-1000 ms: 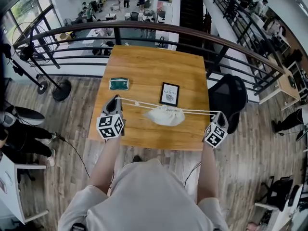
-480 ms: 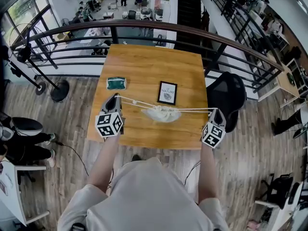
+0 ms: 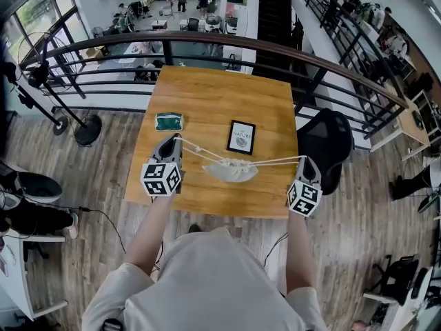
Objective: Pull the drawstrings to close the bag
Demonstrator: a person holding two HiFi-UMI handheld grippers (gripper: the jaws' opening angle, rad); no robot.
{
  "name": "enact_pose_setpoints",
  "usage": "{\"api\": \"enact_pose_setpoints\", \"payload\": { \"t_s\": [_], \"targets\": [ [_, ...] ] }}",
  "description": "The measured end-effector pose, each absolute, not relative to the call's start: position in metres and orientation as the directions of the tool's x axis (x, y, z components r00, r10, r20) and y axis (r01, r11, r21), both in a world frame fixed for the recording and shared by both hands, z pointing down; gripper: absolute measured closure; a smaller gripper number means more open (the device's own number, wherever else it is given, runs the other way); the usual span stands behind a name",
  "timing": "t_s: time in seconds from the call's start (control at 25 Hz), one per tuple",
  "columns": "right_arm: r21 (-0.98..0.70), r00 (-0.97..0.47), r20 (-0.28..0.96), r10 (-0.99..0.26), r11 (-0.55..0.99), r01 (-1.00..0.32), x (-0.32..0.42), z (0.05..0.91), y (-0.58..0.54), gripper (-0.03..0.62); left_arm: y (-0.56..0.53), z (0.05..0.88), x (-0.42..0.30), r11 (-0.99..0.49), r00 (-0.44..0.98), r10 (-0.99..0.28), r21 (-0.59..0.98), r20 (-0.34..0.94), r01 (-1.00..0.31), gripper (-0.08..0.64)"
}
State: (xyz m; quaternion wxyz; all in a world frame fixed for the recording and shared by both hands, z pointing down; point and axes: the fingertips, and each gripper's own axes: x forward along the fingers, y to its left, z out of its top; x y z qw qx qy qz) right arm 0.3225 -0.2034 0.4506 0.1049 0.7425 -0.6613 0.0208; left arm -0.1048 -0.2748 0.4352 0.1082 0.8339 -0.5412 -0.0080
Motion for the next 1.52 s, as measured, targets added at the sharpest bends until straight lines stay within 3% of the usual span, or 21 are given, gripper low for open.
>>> {"api": "enact_pose_setpoints", "payload": {
  "t_s": [0.24, 1.52],
  "targets": [
    [0.136, 0.055, 0.177, -0.983, -0.031, -0.990, 0.308, 0.451, -0.202, 0.590, -0.269, 0.438, -0.095, -0.449, 0.472, -0.876, 0.191, 0.096, -0.873, 0.568],
    [0.124, 0.049, 0.177, -0.983, -0.027, -0.992, 0.302, 0.454, -0.198, 0.591, -0.267, 0.447, -0.091, -0.466, 0.493, -0.863, 0.196, 0.115, -0.863, 0.568]
  ]
}}
